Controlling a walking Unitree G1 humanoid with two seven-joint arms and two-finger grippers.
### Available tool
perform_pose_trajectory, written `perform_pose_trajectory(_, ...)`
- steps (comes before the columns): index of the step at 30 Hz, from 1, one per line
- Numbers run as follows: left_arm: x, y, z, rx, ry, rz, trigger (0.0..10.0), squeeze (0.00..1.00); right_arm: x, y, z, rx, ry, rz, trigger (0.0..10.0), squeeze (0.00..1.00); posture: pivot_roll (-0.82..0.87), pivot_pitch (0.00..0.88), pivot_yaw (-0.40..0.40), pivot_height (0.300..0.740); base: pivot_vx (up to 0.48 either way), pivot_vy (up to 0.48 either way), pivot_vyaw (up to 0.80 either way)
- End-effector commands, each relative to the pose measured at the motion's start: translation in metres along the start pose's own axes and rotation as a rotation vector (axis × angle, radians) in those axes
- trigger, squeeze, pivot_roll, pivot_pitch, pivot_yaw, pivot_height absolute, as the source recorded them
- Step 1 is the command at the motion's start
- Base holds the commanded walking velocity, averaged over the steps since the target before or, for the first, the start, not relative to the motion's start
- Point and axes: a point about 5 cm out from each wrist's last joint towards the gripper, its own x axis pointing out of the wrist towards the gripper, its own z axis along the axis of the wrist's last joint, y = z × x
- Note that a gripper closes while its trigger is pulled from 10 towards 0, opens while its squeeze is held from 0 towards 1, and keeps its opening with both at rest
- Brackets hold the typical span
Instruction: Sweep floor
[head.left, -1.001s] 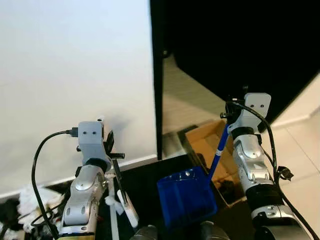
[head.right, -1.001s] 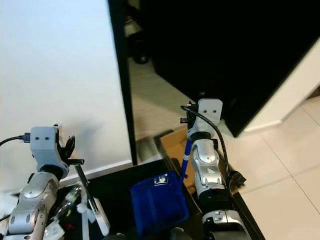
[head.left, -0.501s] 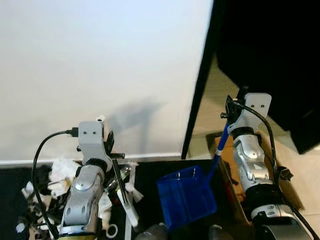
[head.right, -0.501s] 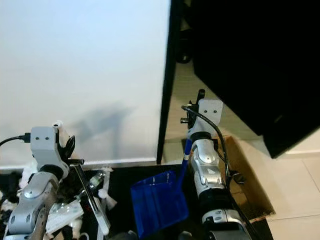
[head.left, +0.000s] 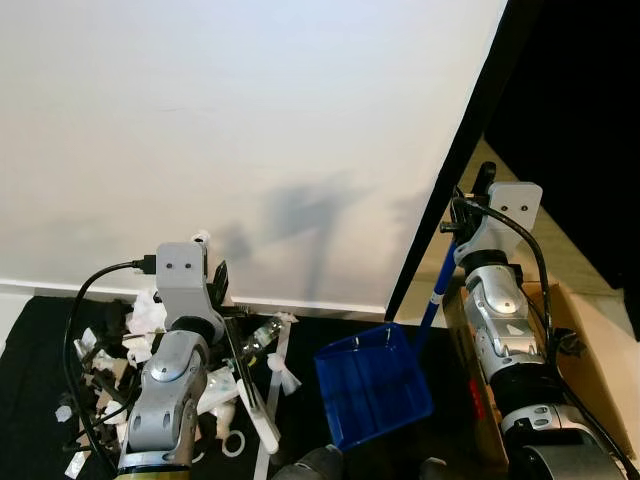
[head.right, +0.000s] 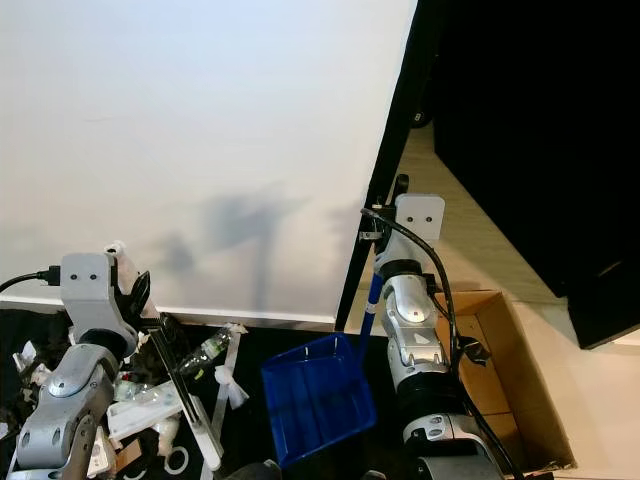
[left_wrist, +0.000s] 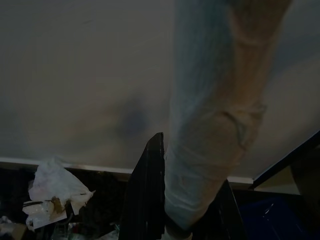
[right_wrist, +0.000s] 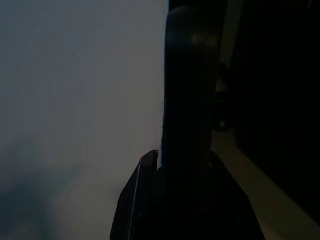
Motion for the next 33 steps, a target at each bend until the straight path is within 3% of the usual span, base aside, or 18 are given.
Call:
perform_pose_trajectory(1,-0.0015,0.0005,-0.0023,0.007,0.001,0.003,10.0,0.0,-0.0014,-0.0016,-0.0017,0.01,-0.002,-0.008,10.0,0.0,0.23,0.144,-0.033,0.74,0.0,0.0,0.77)
perform_pose_trajectory(15,-0.0014,0.0006,-0.002,0.007,0.0,0.003,10.0,0.0,-0.0008,-0.002,-0.0013,0.009,-0.006,-0.009,10.0,0.0,0.23,0.145,-0.032,0.74,0.0,0.0,0.77)
perform_pose_trajectory(19,-0.0012,0.0004,-0.0016,0.006,-0.001,0.002,10.0,0.0,-0.0006,-0.0046,-0.0024,0.058,0.005,-0.035,10.0,0.0,0.23,0.146,-0.031,0.74,0.0,0.0,0.0)
perform_pose_trajectory(29,-0.0005,0.0004,-0.0014,0.006,-0.001,-0.002,10.0,0.0,-0.0005,-0.0064,-0.0029,0.058,0.009,-0.04,10.0,0.0,0.22,0.144,-0.028,0.74,0.0,0.0,0.0)
perform_pose_trajectory(33,-0.0002,0.0007,-0.0014,0.006,0.0,-0.001,10.0,0.0,0.0001,-0.0068,-0.0037,0.092,0.017,-0.042,10.0,0.0,0.23,0.144,-0.029,0.74,0.0,0.0,-0.73)
